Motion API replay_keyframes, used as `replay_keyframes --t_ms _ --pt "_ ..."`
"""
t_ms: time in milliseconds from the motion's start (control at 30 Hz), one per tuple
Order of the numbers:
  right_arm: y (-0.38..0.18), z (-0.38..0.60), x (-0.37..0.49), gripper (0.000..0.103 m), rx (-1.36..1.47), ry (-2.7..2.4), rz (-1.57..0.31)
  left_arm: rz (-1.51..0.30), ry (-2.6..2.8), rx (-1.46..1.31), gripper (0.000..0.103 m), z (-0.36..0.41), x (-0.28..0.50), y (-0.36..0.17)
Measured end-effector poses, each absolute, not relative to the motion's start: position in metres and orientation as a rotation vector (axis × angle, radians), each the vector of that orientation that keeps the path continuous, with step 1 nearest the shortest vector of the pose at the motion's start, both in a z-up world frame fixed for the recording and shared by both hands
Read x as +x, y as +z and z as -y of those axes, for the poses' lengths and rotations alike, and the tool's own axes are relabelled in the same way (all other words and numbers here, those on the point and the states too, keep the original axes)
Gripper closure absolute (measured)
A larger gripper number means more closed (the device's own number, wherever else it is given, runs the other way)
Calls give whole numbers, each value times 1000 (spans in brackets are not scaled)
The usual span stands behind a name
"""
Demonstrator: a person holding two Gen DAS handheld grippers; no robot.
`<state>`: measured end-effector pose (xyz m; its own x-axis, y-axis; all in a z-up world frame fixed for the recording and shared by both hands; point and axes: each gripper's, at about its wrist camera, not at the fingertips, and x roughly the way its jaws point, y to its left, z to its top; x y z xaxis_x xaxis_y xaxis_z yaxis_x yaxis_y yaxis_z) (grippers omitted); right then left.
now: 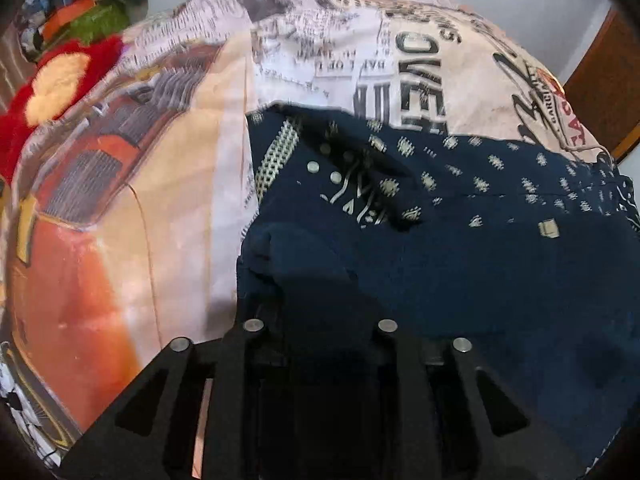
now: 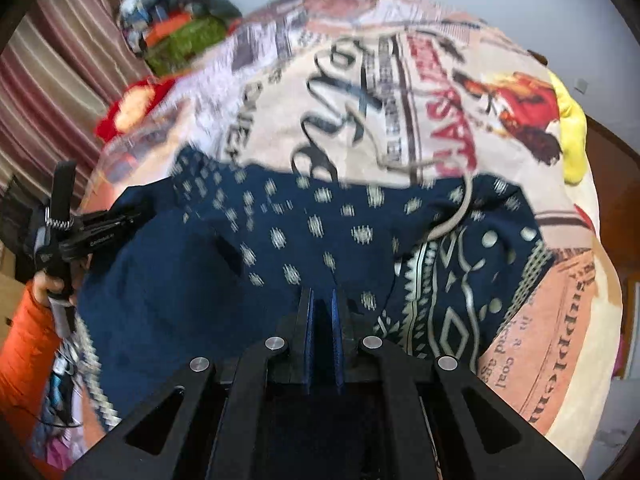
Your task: Fold large clothes
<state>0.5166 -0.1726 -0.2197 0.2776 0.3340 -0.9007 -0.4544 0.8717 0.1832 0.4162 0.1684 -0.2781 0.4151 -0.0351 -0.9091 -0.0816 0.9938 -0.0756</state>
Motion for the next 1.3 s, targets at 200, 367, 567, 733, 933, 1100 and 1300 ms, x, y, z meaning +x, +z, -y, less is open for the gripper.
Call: replay_keyframes --t_ms 200,367,567,733,933,1100,1300 --pt "-215 182 506 98 -117 532 -1178 -1091 -37 -42 44 -152 414 -217" --pt "-195 205 492 98 -70 515 -1139 -1021 -196 -99 30 -107 421 -169" --pt "-191 224 474 98 -45 511 -1133 -1127 -447 -85 29 -9 446 -189" --pt "-190 232 462 98 -37 527 -1135 -1300 -435 -24 31 38 461 -244" --pt "-184 238 453 98 -41 552 -1111 -1213 -401 27 90 41 436 -227" --pt "-182 243 459 98 7 566 -1095 -1082 -374 45 92 36 428 -183" --pt "-176 244 469 98 64 565 -1068 -924 -377 55 94 52 455 -136"
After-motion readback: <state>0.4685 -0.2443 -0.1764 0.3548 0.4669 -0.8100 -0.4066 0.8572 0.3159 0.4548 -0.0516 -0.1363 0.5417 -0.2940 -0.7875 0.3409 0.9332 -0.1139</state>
